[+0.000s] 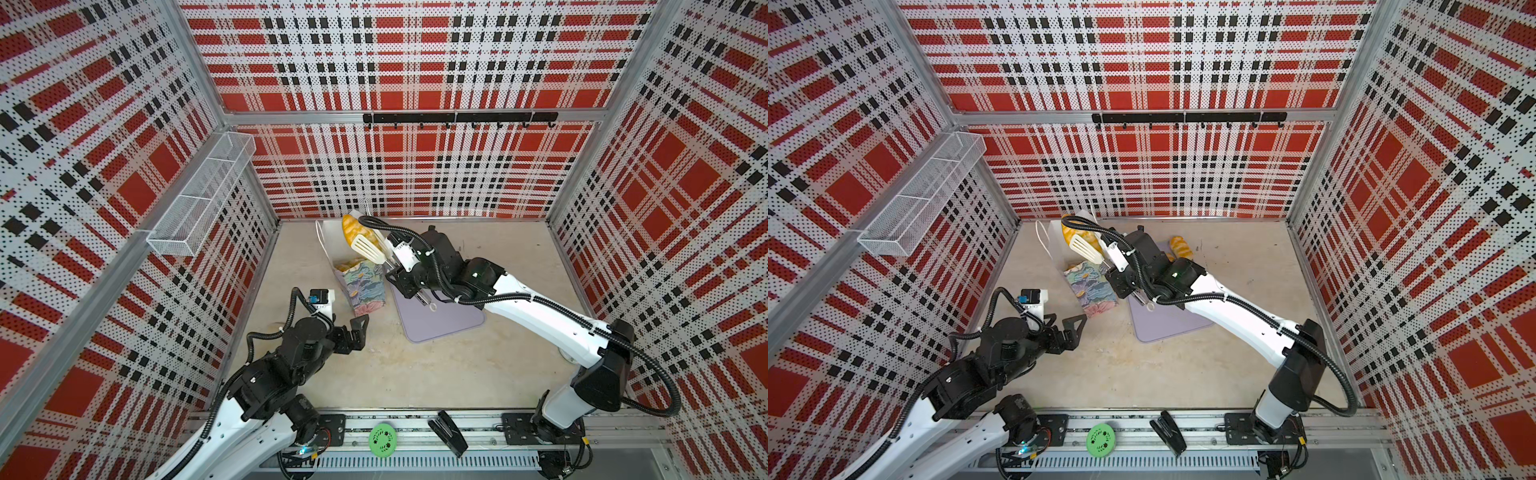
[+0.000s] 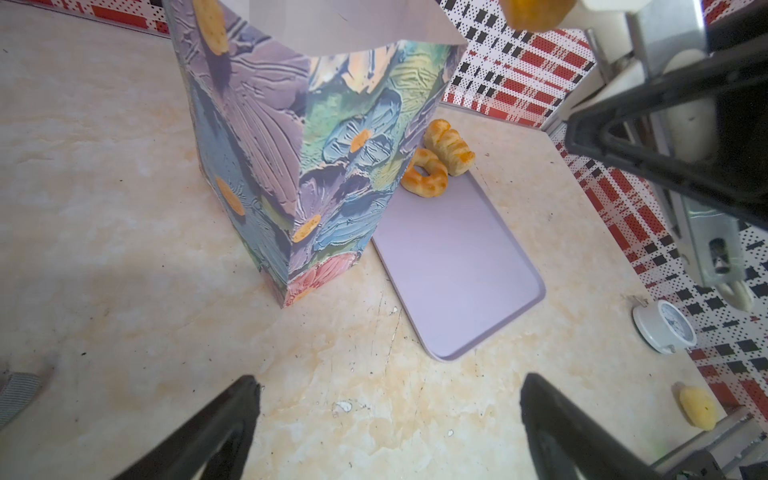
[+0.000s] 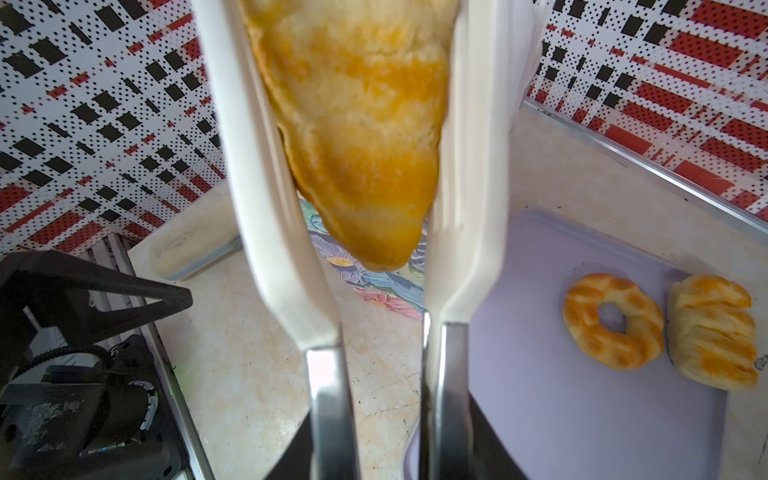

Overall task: Place the fake bread into the paper bag
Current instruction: 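Open the tongs over the bag opening to drop the croissant inside, then move the open tongs back over the tray toward the ring bun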

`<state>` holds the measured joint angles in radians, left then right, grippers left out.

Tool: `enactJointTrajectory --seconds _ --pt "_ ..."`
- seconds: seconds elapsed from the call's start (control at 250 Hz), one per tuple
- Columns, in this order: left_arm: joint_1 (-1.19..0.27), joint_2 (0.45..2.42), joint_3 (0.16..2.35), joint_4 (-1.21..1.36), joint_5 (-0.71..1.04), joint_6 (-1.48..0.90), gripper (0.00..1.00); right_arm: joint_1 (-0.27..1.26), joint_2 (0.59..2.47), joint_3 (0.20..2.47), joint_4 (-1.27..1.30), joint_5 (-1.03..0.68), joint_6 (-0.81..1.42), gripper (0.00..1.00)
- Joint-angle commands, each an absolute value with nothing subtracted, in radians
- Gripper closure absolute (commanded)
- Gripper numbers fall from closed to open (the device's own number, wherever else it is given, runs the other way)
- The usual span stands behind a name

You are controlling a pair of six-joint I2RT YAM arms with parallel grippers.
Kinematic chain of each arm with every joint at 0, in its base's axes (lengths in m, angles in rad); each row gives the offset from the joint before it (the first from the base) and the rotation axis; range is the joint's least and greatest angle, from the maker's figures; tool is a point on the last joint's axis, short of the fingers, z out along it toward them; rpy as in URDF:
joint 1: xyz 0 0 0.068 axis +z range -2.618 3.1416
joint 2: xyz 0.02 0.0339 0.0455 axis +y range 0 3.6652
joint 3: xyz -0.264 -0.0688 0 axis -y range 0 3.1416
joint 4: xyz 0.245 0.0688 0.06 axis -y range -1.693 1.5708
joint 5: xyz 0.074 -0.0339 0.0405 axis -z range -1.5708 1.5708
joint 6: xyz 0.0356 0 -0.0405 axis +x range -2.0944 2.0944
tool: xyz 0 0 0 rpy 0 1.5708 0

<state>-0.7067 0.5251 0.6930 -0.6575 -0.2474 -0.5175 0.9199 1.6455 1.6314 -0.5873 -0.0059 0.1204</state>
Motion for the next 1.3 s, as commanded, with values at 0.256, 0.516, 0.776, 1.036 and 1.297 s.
enactJointTrajectory --seconds 0.256,0.516,0.776,1.036,1.297 --pt "-0.625 0.515 0.679 -0.608 -0.169 -0.523 0.01 0.924 1.762 1.811 -0.542 0.014 0.079 0.61" --pt "-0.604 0.515 0.672 -0.606 -0.147 -0.528 0.01 0.922 1.816 1.863 -0.564 0.080 0.069 0.60" --pt "-0.602 0.515 0.670 -0.607 -0.143 -0.529 0.01 0.917 1.852 1.897 -0.601 0.109 0.059 0.51" --pt "-0.602 0.514 0.676 -0.619 -0.147 -0.530 0.01 0.918 1.846 1.898 -0.611 0.129 0.052 0.40" --pt "-0.603 0.511 0.684 -0.630 -0.141 -0.534 0.01 0.920 1.787 1.861 -0.607 0.134 0.049 0.40"
